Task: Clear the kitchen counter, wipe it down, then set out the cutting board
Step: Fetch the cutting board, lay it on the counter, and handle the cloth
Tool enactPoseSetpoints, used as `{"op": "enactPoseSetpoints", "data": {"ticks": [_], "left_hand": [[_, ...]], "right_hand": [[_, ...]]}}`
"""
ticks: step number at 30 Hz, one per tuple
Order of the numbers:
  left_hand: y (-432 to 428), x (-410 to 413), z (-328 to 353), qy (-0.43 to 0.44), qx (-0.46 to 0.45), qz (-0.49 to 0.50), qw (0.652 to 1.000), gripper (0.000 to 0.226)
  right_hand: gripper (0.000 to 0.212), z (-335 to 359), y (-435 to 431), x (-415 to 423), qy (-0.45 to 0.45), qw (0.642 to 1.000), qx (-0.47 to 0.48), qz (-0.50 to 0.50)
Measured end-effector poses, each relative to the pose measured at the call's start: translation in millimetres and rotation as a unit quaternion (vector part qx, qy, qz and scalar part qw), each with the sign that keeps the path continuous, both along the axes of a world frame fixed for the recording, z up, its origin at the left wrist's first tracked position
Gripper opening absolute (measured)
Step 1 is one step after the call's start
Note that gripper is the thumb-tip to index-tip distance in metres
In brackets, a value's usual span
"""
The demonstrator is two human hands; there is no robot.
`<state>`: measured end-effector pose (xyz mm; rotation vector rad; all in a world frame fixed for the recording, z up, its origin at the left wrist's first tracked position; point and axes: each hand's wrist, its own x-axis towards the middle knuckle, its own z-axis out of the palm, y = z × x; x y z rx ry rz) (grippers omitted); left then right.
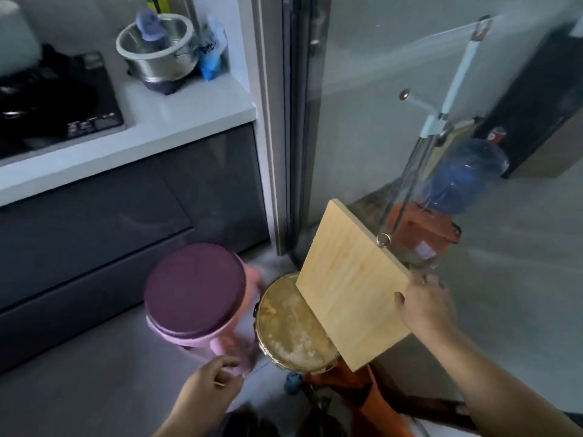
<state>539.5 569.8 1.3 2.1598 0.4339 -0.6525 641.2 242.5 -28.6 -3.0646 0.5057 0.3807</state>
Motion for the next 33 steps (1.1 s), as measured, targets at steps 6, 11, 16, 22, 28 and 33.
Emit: {"op": "enactPoseSetpoints", "data": {"ticks": [6,11,16,22,28,33], "left_hand": [[1.8,-32.2,1.7,0.016,0.041,0.116,0.992,0.017],[9.0,-57.0,4.6,0.006,0.040,0.198,0.979,0.018],[31.4,-98.0,3.4,-0.028,0.024,0.274,0.961,0.018],[84.9,-131.5,5.1,-0.098,0.011,0.314,0.944,0.020],[187.2,-198.4,18.7,-0.186,-0.007,0.355,0.916,0.027],[278.9,-267.9,34.8,-0.216,-0.019,0.419,0.882,0.038]], "right_hand": [[0.053,-21.6,11.2,11.4,0.055,0.996,-0.074,0.017],[0.039,-30.2,28.3,8.3,0.070,0.991,0.086,0.079],[0.034,0.0,63.5,-5.9,0.061,0.987,0.080,0.123],[0.033,64.6,147.9,-48.7,0.026,0.973,0.102,0.206],[0.026,147.8,277.4,-120.1,0.008,0.934,0.176,0.311],[0.011,208.2,392.8,-180.7,-0.007,0.882,0.268,0.386]]}}
